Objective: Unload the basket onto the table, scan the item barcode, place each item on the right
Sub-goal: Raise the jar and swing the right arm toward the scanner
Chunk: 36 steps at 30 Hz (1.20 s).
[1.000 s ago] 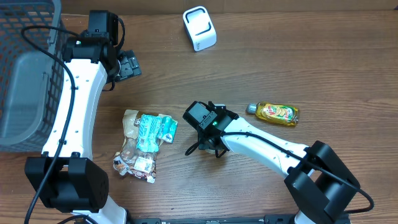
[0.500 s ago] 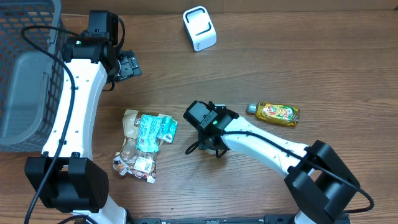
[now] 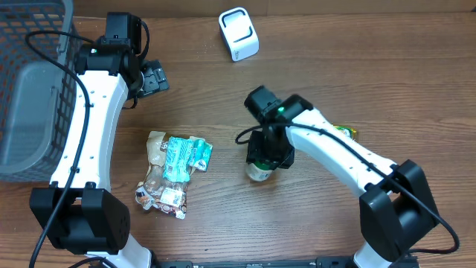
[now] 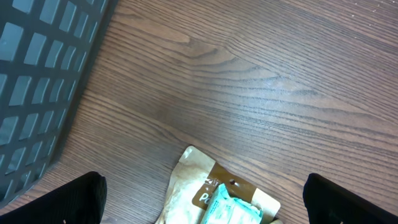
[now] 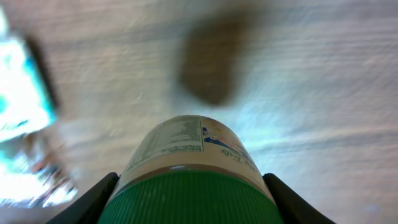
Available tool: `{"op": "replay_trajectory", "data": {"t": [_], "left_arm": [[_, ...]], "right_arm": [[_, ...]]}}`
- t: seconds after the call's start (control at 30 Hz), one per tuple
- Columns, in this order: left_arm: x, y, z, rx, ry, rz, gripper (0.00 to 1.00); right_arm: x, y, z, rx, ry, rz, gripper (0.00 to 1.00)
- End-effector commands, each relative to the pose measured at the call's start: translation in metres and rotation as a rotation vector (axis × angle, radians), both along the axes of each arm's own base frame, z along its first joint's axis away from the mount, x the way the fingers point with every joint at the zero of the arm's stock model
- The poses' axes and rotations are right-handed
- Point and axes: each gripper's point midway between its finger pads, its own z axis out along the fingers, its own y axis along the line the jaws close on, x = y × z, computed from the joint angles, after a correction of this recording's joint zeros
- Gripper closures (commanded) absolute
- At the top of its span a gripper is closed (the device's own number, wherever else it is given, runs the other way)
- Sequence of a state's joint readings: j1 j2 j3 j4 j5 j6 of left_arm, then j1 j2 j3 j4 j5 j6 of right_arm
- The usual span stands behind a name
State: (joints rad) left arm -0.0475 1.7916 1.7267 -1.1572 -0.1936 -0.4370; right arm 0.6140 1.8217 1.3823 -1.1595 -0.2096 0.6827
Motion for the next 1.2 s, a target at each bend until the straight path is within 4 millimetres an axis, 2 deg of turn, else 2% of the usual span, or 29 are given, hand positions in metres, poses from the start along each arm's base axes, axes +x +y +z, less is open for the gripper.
{"op": "replay_trajectory", "data": {"t": [0.0,0.17,0.53,1.17], "left_arm": [[0.000,0.000,0.008,0.001,-0.018,-0.014,0.01],[0.000,0.000,0.008,0.001,-0.019,-0.014,0.00],[0.000,0.000,0.008,0.001,-0.018,-0.014,0.00],[0.000,0.000,0.008,0.001,-0.018,-0.014,0.00]], "right_arm": [[-0.011,0.028,0.027,0.222,0.114,0.011,0.87],[-0.028,0.041,0.050,0.403,0.278,-0.032,0.90],[-0.042,0.057,0.075,0.552,0.404,-0.047,0.89],[-0.049,0.061,0.085,0.602,0.466,-0.063,0.89]]}}
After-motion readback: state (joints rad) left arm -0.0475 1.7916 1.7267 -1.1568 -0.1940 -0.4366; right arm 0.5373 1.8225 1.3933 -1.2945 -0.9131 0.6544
